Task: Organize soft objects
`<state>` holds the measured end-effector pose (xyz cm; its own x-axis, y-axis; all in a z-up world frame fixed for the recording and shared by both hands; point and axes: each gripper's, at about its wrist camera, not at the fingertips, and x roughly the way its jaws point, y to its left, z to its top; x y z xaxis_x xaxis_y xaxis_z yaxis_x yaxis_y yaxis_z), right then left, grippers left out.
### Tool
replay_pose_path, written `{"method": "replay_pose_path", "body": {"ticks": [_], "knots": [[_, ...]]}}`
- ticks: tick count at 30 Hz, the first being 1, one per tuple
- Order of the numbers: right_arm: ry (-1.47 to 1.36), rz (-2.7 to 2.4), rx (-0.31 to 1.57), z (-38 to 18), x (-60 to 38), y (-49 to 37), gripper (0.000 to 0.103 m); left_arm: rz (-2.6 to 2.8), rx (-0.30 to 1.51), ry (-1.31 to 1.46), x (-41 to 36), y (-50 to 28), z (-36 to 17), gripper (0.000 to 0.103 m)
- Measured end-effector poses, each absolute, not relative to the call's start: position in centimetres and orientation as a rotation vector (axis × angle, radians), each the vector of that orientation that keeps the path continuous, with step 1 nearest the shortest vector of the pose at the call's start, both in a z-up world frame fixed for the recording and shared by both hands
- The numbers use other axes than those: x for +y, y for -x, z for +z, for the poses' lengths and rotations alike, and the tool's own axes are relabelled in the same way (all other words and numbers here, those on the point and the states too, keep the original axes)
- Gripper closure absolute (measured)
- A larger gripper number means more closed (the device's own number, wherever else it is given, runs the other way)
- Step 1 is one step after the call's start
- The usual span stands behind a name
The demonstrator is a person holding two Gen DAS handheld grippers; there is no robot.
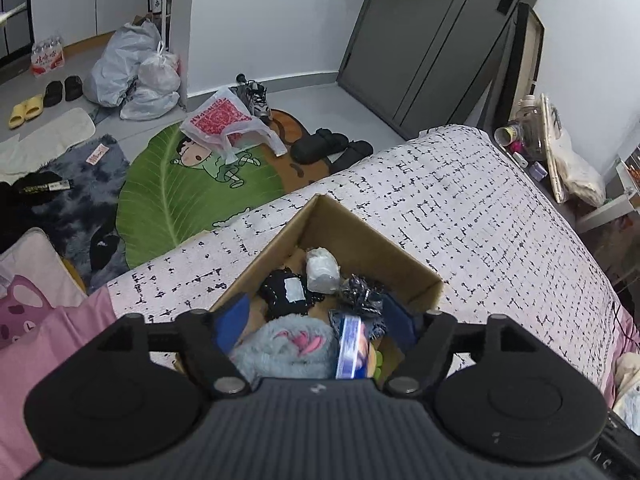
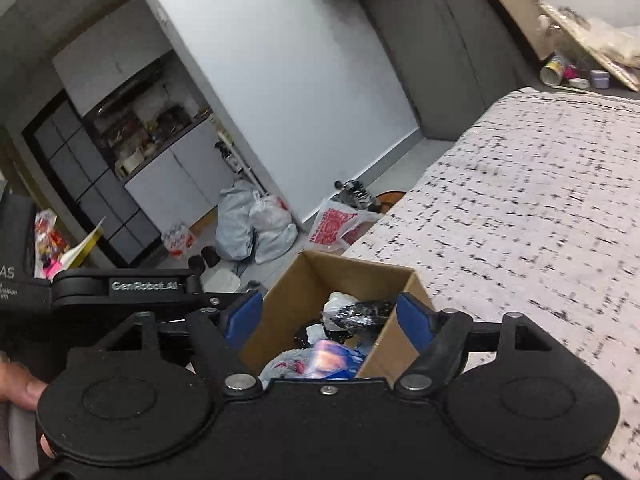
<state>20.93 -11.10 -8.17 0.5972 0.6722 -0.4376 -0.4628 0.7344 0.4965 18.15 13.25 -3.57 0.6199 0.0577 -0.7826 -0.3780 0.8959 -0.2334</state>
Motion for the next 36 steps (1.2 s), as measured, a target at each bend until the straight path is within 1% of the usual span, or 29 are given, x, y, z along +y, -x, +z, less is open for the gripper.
{"method": "replay_pose_path", "body": {"ticks": [1,3,4,8,10,13,17,20,24,33,35,36], "knots": [[-0.353,0.670,0.648,-8.1,-11.4,-20.7,0.028,0.255,0.872,0.391,13.0,-18.0,-3.3,0.025],[-0.348,0.663,0.643,-7.6,-12.5,-19.8,0.024,0.247,0.868,0.376,12.5,-17.5,-2.8,0.020],[-0.342,0.658,0.638,-7.4,-12.7,-19.6,0.023,0.246,0.862,0.370,12.2,-17.2,-2.5,0.018],[-0.349,0.608,0.628,-6.3,-14.5,-18.7,0.016,0.234,0.849,0.342,11.0,-16.2,-1.6,0.015],[-0.353,0.579,0.635,-5.9,-15.4,-18.3,0.015,0.237,0.837,0.330,10.3,-15.5,-1.1,0.013],[-0.357,0.548,0.641,-5.3,-16.4,-17.4,0.015,0.220,0.828,0.325,9.6,-14.5,-0.3,0.012],[-0.347,0.510,0.638,-4.1,-17.7,-15.8,0.008,0.185,0.820,0.310,8.6,-13.1,0.7,0.012],[-0.342,0.486,0.649,-3.2,-18.8,-14.6,0.006,0.162,0.807,0.318,8.2,-12.0,1.5,0.012],[-0.352,0.439,0.642,-2.0,-20.0,-13.0,0.000,0.149,0.790,0.308,7.6,-10.1,2.2,0.012],[-0.366,0.383,0.634,-0.4,-22.1,-9.1,0.000,0.112,0.776,0.300,6.7,-6.4,3.7,0.011],[-0.355,0.375,0.626,-0.1,-22.2,-8.2,0.000,0.113,0.774,0.286,6.5,-5.7,3.9,0.010],[-0.346,0.372,0.617,0.1,-22.3,-7.7,0.000,0.124,0.773,0.272,6.4,-5.2,4.1,0.006]]}}
